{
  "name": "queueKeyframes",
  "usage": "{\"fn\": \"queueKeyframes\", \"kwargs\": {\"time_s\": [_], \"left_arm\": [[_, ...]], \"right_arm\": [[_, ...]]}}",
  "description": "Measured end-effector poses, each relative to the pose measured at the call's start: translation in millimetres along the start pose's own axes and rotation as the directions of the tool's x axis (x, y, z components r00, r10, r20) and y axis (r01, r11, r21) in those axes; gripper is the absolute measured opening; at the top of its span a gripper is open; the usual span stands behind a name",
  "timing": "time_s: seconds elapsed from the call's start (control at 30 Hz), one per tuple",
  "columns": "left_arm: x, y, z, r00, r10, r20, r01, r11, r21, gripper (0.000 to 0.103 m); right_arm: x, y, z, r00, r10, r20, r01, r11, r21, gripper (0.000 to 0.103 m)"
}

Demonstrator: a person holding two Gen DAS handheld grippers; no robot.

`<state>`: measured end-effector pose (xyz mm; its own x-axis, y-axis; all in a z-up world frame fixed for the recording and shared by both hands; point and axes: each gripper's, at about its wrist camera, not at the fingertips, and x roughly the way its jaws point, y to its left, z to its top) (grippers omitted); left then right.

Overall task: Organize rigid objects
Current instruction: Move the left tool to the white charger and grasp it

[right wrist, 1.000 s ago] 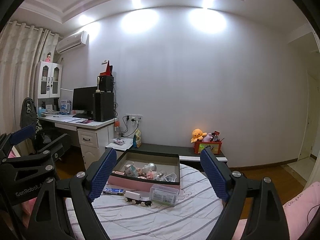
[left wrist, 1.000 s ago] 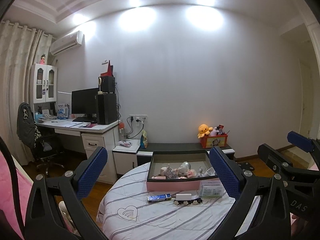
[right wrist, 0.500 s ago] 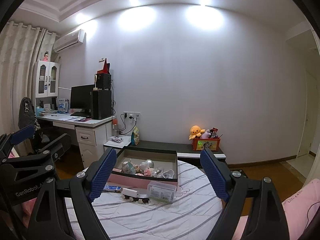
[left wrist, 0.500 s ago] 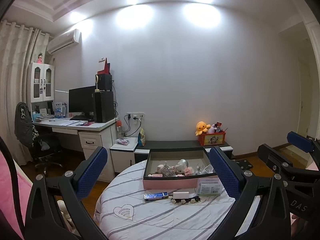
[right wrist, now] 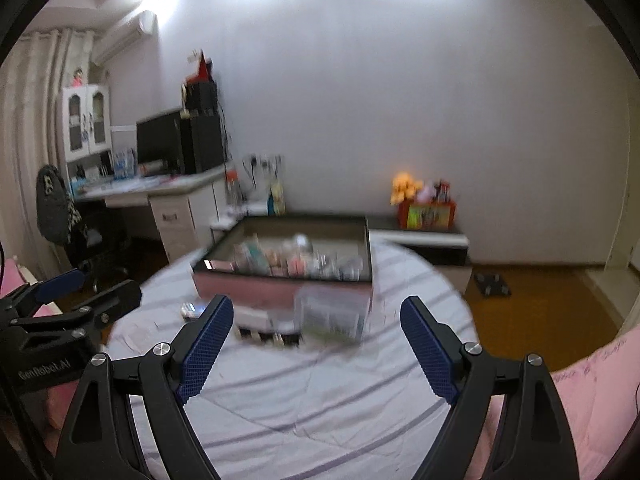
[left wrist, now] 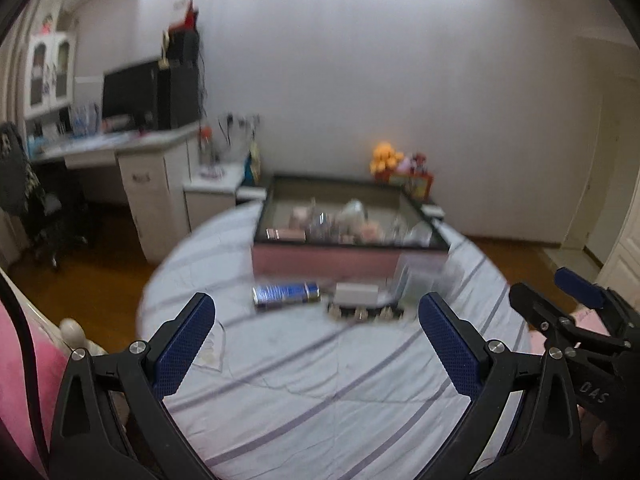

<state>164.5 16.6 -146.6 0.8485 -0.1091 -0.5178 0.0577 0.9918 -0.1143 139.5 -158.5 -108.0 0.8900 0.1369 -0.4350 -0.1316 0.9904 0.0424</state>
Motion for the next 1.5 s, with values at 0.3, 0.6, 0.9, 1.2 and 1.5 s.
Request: {"fn": "queueKeyframes", "kwargs": {"time_s": [0.3, 0.6, 0.9, 1.2, 1.5], "left_arm": [[76.5, 5.8, -11.1, 0.986, 0.007, -0.17, -0.011, 1.0, -0.023, 0.103], [133.7, -15.5, -3.0, 0.972, 0.004, -0.235, -0.003, 1.0, 0.007, 0.103], [175.3, -36.2, -2.7, 0.956, 0.04, -0.291, -0.021, 0.998, 0.067, 0.103], [173.8, -42.5, 0.2, 0.968, 0.001, -0.252, 0.027, 0.994, 0.108, 0.067], [146.9, -19.4, 7.7, 0.98, 0.072, -0.187, -0.059, 0.995, 0.076, 0.067]], "right_arm": [[76.6, -31.1, -34.5, 0.984, 0.011, -0.177, 0.001, 0.998, 0.062, 0.087], [121.4, -46.5, -35.0, 0.972, 0.011, -0.235, 0.012, 0.995, 0.096, 0.087], [144.2, -61.9, -30.4, 0.965, 0.019, -0.262, 0.021, 0.989, 0.149, 0.087], [158.8, -56.7, -21.7, 0.963, 0.043, -0.264, 0.002, 0.986, 0.168, 0.087], [170.0, -34.3, -11.2, 0.961, 0.077, -0.267, -0.038, 0.989, 0.146, 0.087]]}}
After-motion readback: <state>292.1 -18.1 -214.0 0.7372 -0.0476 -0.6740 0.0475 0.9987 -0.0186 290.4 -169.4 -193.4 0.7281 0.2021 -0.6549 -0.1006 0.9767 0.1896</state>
